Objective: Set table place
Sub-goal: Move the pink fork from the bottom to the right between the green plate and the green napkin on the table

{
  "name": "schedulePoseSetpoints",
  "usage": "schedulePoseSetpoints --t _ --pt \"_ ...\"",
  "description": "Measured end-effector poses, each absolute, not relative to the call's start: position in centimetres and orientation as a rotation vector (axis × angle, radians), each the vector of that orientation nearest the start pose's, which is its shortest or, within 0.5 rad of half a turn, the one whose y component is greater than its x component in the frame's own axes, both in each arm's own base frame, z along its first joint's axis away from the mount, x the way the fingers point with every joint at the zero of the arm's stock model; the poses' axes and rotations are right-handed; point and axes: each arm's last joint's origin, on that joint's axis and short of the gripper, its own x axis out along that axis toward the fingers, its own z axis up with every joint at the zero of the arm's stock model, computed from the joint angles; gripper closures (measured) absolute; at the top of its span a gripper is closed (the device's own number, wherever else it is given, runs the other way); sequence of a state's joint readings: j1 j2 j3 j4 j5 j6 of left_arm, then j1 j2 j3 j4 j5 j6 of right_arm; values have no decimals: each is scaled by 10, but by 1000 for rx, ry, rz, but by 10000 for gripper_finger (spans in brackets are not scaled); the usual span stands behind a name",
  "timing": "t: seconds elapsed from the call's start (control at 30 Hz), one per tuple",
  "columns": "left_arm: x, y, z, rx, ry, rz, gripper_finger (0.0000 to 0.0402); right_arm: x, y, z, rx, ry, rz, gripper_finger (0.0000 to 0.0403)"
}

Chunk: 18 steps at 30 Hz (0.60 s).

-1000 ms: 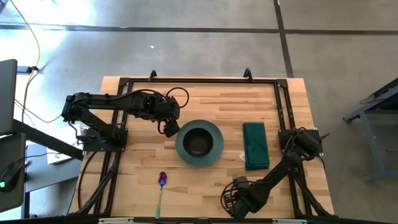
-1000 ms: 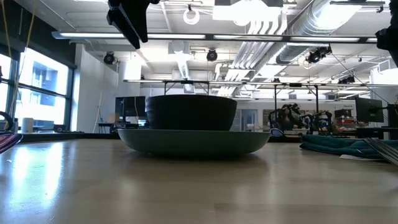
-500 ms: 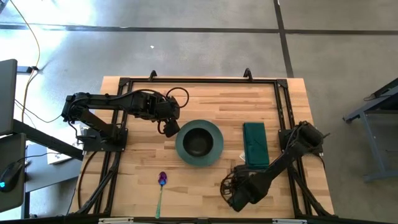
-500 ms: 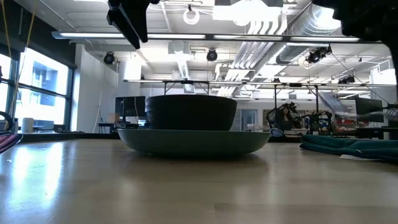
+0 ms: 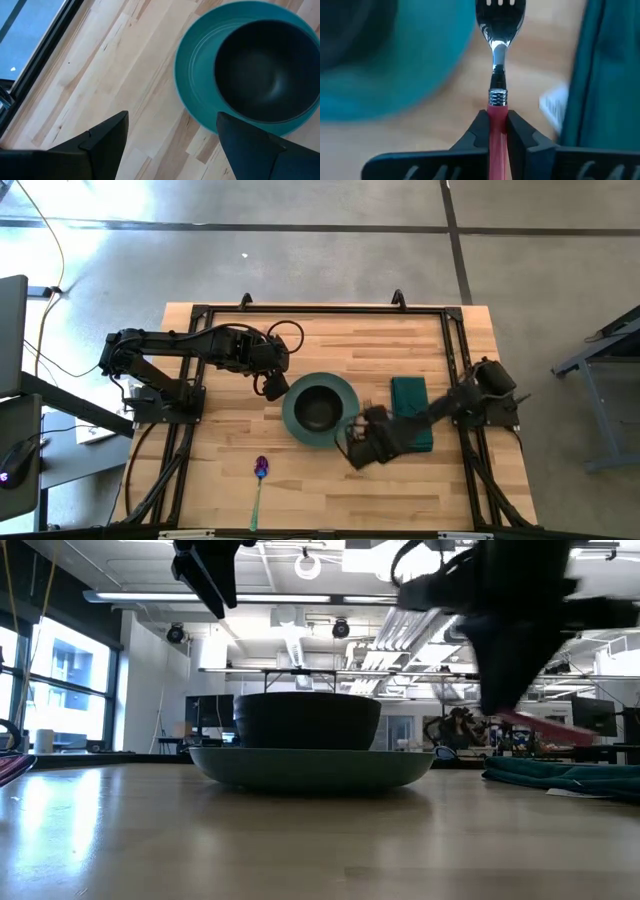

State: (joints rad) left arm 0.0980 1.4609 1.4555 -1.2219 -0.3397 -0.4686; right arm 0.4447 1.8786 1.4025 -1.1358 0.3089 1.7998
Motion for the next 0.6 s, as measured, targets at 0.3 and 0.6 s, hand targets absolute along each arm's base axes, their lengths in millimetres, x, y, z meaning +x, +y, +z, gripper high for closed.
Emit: schedulePoseSetpoints --t 0.3,0.6 --pt "265 36 335 -238 1120 649 114 324 88 204 754 1114 -1156 400" --pt "266 36 335 -239 1120 645 115 287 74 260 719 970 -1181 400"
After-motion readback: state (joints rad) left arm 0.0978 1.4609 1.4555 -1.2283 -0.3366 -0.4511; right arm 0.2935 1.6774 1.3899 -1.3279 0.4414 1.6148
